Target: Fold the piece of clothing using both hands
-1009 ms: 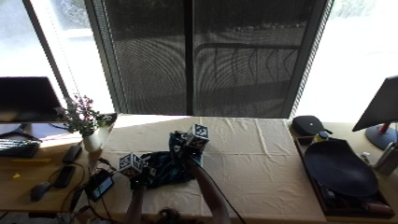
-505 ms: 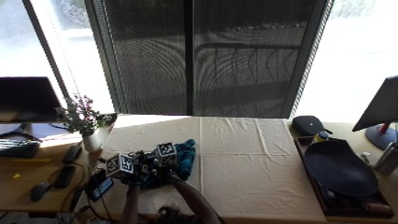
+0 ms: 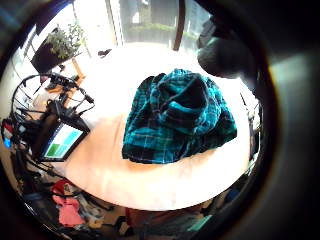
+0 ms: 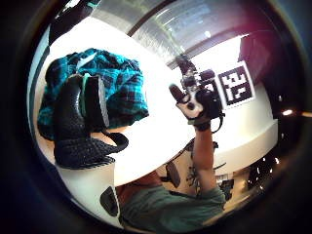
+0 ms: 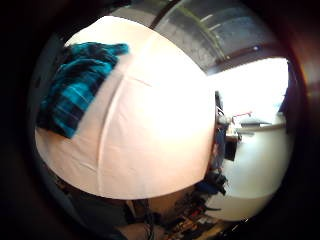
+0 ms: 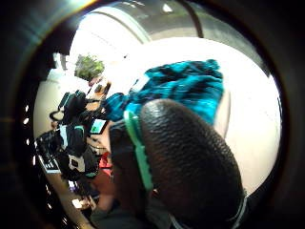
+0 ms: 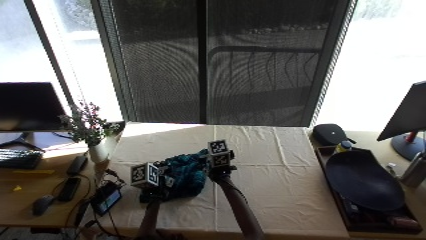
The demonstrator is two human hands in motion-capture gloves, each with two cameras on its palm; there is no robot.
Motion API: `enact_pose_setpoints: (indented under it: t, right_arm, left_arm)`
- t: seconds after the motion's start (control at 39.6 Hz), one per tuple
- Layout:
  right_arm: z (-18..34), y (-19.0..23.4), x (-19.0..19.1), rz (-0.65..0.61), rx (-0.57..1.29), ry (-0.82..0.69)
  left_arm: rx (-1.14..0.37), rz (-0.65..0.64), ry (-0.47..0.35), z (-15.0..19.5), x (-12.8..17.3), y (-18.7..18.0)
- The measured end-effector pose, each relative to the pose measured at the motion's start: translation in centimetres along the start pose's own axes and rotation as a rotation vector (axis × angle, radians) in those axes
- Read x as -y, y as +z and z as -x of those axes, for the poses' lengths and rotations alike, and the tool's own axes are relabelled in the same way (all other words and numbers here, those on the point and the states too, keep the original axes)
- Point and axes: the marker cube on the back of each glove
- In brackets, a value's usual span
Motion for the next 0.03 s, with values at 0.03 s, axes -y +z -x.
enact_pose_setpoints:
  t: [0.03]
  right_arm:
    - [-1.21,-0.13,1.5,-0.101,-0.039,0.009]
  left_arm:
    - [0.016,0.013,0.005,-0.57,-0.22,-0.28]
